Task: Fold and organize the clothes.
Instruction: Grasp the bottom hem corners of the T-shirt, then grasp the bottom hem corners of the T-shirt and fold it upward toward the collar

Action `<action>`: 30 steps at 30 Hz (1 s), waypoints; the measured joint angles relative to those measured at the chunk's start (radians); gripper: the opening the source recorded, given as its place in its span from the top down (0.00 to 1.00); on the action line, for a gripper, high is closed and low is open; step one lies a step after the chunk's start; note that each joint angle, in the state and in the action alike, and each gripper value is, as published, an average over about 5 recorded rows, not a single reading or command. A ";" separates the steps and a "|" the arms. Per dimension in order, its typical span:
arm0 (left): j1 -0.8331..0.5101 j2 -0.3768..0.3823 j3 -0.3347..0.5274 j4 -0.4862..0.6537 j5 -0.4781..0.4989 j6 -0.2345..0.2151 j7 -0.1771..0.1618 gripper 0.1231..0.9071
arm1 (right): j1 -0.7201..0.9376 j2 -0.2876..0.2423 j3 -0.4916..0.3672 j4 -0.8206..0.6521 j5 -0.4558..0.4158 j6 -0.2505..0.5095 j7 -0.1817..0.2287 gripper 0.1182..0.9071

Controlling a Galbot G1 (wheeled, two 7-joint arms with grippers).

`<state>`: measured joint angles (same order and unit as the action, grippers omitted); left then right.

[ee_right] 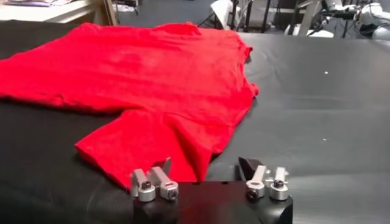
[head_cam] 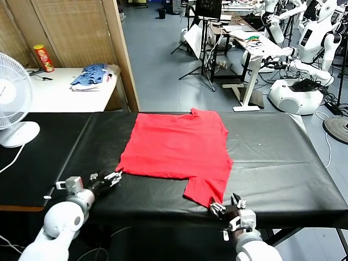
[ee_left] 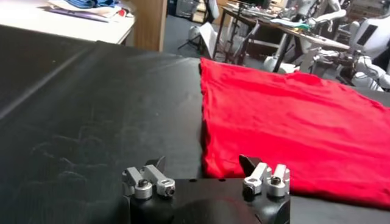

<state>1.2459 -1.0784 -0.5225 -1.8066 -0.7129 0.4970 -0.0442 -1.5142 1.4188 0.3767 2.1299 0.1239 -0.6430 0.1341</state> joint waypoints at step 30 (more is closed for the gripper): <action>0.375 -0.114 -0.079 -0.401 0.054 -0.008 -0.090 1.00 | -0.131 -0.215 0.227 0.140 0.239 0.109 -0.033 1.00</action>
<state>1.6205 -1.1919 -0.6010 -2.2080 -0.6586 0.4885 -0.1346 -1.6453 1.2038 0.6033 2.2703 0.3628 -0.5342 0.1007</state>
